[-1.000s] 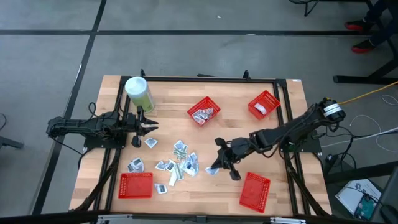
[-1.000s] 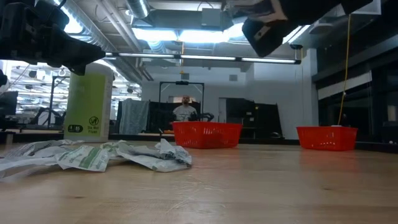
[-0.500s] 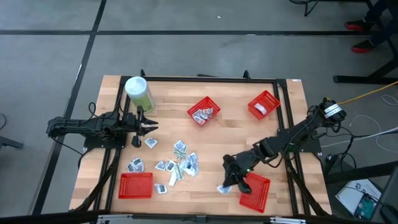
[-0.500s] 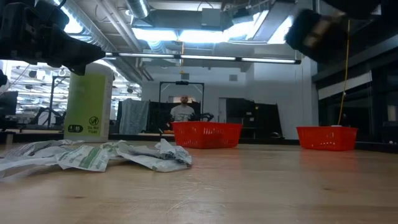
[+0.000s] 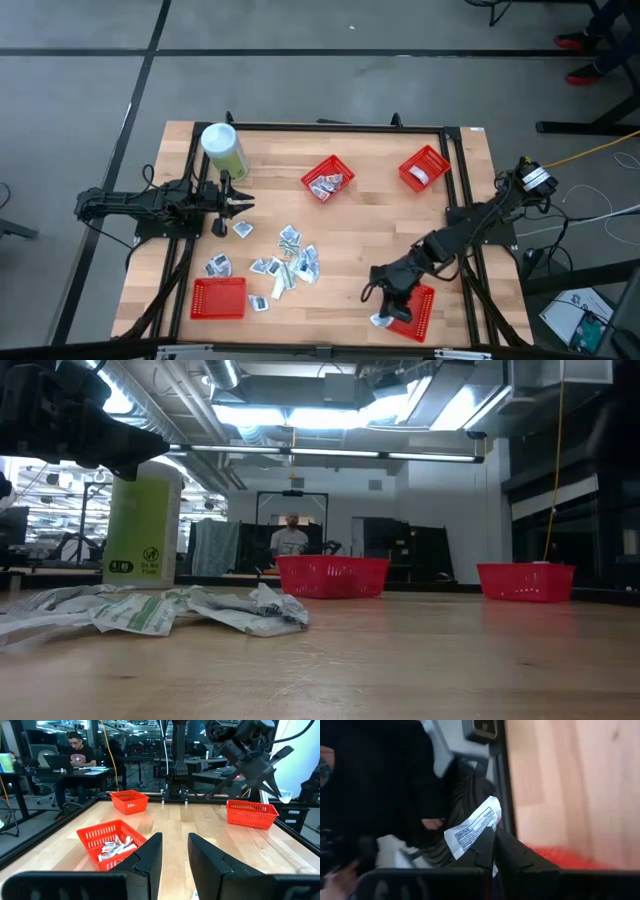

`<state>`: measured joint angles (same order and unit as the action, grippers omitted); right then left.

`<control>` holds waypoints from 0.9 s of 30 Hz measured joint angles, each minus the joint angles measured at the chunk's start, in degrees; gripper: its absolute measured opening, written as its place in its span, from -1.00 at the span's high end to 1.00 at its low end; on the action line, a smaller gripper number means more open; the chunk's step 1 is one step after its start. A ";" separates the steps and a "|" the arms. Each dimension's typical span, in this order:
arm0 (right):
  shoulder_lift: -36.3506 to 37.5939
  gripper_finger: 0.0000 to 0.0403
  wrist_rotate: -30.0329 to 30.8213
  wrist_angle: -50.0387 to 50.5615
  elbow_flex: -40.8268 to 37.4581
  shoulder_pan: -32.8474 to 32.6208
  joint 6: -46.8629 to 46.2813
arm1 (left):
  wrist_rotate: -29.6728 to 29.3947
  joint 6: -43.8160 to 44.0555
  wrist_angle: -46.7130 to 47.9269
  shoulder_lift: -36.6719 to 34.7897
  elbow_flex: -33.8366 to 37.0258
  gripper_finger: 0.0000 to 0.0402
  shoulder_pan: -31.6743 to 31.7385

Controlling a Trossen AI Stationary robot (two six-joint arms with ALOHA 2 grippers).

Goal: Pick & Place First Aid Supplies
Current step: Put the blue alcohol pad into the red container

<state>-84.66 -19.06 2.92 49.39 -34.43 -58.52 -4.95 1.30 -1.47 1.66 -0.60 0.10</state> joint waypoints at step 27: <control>0.07 0.84 -17.74 16.19 0.00 -0.77 -25.29 | 0.00 0.00 0.01 -0.01 0.00 0.56 0.00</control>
<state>-84.60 -36.80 19.11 49.39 -35.20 -83.81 -4.95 1.30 -1.46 1.66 -0.60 0.10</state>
